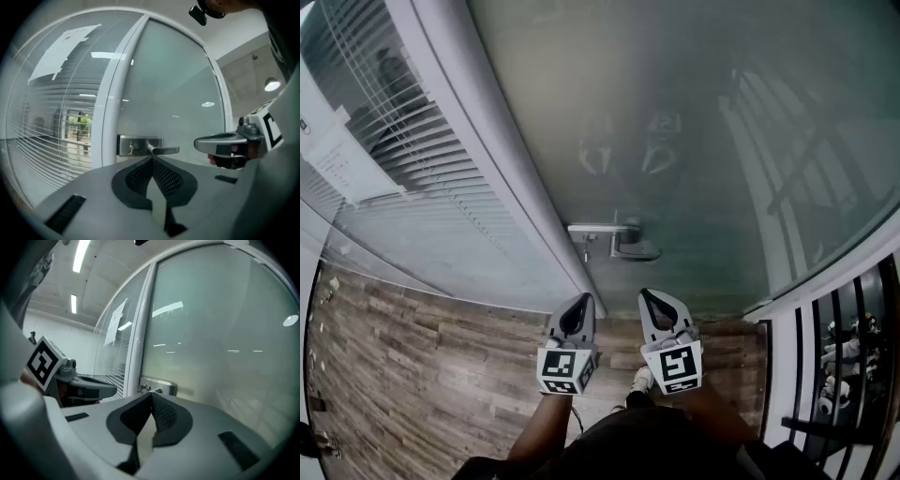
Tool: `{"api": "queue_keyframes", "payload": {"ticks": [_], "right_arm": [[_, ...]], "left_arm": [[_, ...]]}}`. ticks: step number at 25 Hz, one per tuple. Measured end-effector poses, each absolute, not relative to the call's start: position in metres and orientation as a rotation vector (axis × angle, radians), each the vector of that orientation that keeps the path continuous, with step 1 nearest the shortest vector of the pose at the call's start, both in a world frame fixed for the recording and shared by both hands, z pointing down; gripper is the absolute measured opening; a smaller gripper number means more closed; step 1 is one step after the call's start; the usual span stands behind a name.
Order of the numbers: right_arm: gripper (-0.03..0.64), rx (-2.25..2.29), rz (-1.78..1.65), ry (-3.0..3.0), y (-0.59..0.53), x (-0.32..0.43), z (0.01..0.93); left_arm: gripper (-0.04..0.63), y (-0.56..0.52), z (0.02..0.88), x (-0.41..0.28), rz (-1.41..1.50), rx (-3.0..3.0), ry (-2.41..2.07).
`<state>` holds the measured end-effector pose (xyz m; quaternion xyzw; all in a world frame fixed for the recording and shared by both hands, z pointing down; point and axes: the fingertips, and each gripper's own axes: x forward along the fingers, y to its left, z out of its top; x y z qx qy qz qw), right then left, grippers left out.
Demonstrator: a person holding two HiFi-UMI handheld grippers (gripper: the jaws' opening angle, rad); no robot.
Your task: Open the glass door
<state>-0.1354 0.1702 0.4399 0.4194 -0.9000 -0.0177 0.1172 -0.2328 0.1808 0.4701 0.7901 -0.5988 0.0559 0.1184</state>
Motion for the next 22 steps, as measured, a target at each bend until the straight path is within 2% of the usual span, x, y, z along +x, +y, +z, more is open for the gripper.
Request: {"api": "queue_keyframes", "payload": {"ticks": [7, 13, 17, 22], "right_arm": [[0.024, 1.114, -0.108, -2.652, 0.132, -0.152, 0.436], [0.098, 0.877, -0.3, -2.532, 0.128, -0.168, 0.438], [0.12, 0.741, -0.505, -2.395, 0.129, -0.151, 0.451], [0.123, 0.675, -0.535, -2.253, 0.127, -0.121, 0.469]], "left_arm": [[0.003, 0.147, 0.483, -0.238, 0.174, 2.352, -1.779], [0.003, 0.142, 0.495, -0.249, 0.204, 2.335, -1.791], [0.003, 0.149, 0.512, -0.233, 0.224, 2.348, -1.776], [0.003, 0.151, 0.516, -0.206, 0.22, 2.413, -1.714]]}}
